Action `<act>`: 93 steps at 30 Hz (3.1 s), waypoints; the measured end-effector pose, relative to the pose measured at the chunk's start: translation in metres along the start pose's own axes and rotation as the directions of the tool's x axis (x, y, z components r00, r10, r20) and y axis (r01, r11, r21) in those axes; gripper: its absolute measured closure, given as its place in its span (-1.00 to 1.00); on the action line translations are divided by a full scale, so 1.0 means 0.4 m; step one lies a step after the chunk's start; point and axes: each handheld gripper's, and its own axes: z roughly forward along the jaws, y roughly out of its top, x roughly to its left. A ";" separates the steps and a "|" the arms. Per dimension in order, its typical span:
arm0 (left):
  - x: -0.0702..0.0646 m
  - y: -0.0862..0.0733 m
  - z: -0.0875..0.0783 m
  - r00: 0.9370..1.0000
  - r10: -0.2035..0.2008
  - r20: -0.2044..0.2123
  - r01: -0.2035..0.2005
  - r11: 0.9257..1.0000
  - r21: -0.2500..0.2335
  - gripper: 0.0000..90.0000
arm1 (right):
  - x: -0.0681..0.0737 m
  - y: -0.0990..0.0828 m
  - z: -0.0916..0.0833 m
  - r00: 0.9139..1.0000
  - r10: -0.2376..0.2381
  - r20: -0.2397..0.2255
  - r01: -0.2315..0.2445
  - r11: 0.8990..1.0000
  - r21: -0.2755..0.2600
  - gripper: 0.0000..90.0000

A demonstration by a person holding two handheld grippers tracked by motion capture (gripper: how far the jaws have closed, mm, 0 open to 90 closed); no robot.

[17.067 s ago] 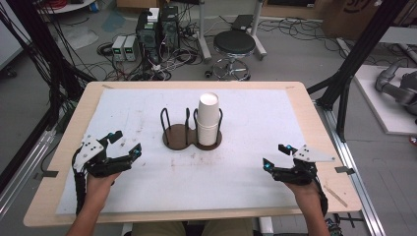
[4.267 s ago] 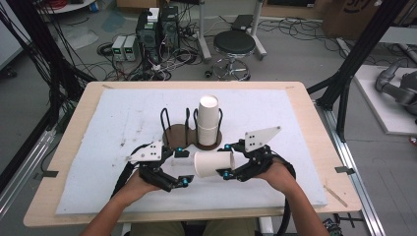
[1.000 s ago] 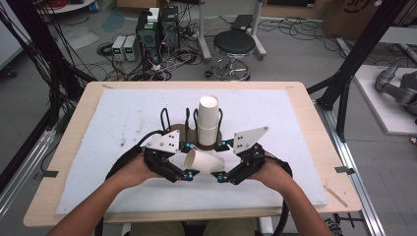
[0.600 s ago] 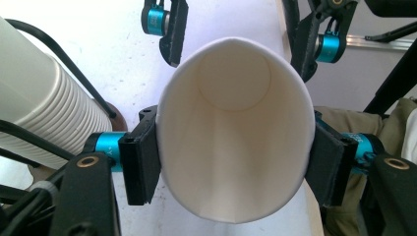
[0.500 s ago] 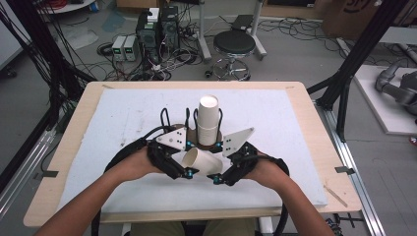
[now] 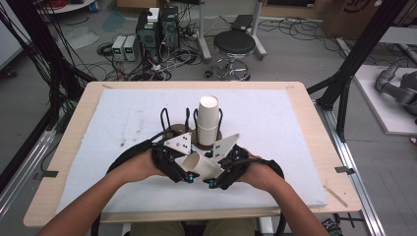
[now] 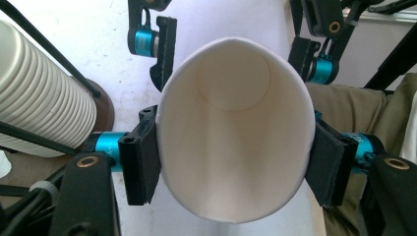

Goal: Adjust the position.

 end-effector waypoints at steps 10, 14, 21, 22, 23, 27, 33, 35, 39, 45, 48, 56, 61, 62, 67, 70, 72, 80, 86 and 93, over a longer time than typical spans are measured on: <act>-0.002 0.002 0.019 1.000 -0.005 0.007 0.005 1.000 0.031 -0.28 | 0.003 0.004 0.021 1.000 -0.005 -0.008 0.006 1.000 0.015 -0.44; -0.003 0.004 0.022 1.000 -0.004 0.009 0.003 0.999 0.039 -0.28 | 0.004 0.005 0.025 1.000 -0.003 -0.012 0.003 1.000 0.018 -0.41; -0.006 0.009 0.030 1.000 0.005 -0.005 -0.005 0.998 0.059 -0.28 | 0.006 0.002 0.031 0.999 0.002 -0.032 -0.001 1.000 0.024 -0.22; -0.007 0.010 0.031 1.000 0.004 -0.005 -0.004 0.998 0.062 -0.28 | 0.007 0.001 0.032 0.999 0.005 -0.034 -0.004 1.000 0.025 -0.21; -0.007 0.009 0.032 1.000 0.002 -0.005 -0.002 0.998 0.060 -0.28 | 0.007 0.000 0.033 0.999 0.006 -0.031 -0.005 1.000 0.029 -0.21; -0.007 0.010 0.033 1.000 0.002 -0.010 -0.002 0.998 0.063 -0.30 | 0.007 0.000 0.036 0.999 0.015 -0.032 -0.014 0.999 0.031 -0.20; -0.007 0.006 0.036 1.000 -0.019 -0.012 0.020 0.999 0.033 -0.35 | 0.007 -0.006 0.037 0.999 0.032 -0.038 -0.031 0.999 0.021 -0.20; -0.007 0.004 0.035 1.000 -0.029 -0.009 0.029 1.000 0.009 -0.38 | 0.007 -0.009 0.036 0.998 0.040 -0.039 -0.040 0.999 0.011 -0.20; -0.005 0.000 0.028 0.998 -0.067 0.000 0.066 0.995 -0.076 -0.53 | 0.007 -0.016 0.035 0.998 0.050 -0.042 -0.050 0.999 -0.005 -0.19; -0.006 -0.022 -0.002 0.990 -0.140 0.003 0.136 0.956 -0.260 -0.58 | 0.001 -0.045 0.027 0.992 0.109 -0.061 -0.113 0.991 -0.073 -0.19; -0.007 -0.042 -0.019 0.986 -0.167 -0.009 0.153 0.923 -0.352 -0.60 | -0.001 -0.068 0.022 0.988 0.145 -0.061 -0.151 0.983 -0.103 -0.19; -0.012 -0.122 -0.051 0.954 -0.282 -0.100 0.188 0.825 -0.533 -0.60 | 0.000 -0.147 0.000 0.978 0.209 -0.019 -0.208 0.951 -0.231 -0.21; -0.012 -0.191 -0.053 0.915 -0.368 -0.164 0.208 0.781 -0.589 -0.60 | 0.001 -0.193 -0.019 0.968 0.248 0.044 -0.224 0.927 -0.300 -0.23; -0.012 -0.203 -0.054 0.907 -0.382 -0.177 0.209 0.774 -0.598 -0.60 | 0.000 -0.199 -0.024 0.966 0.251 0.058 -0.221 0.924 -0.311 -0.23; -0.008 -0.257 -0.067 0.866 -0.453 -0.210 0.220 0.724 -0.654 -0.62 | -0.001 -0.227 -0.050 0.949 0.288 0.125 -0.226 0.903 -0.366 -0.24; -0.006 -0.280 -0.079 0.843 -0.474 -0.254 0.200 0.715 -0.670 -0.62 | 0.000 -0.247 -0.063 0.935 0.314 0.166 -0.230 0.891 -0.392 -0.24; -0.006 -0.292 -0.084 0.833 -0.480 -0.276 0.190 0.715 -0.673 -0.62 | 0.003 -0.260 -0.073 0.922 0.332 0.200 -0.227 0.881 -0.415 -0.24; -0.005 -0.334 -0.077 0.811 -0.502 -0.299 0.184 0.705 -0.684 -0.62 | 0.013 -0.306 -0.112 0.854 0.416 0.313 -0.231 0.841 -0.488 -0.24; -0.014 -0.348 -0.074 0.807 -0.504 -0.309 0.176 0.704 -0.688 -0.62 | 0.011 -0.333 -0.134 0.812 0.463 0.356 -0.234 0.816 -0.529 -0.24; -0.010 -0.369 -0.080 0.790 -0.521 -0.323 0.179 0.700 -0.692 -0.62 | 0.007 -0.348 -0.147 0.777 0.498 0.384 -0.237 0.798 -0.554 -0.25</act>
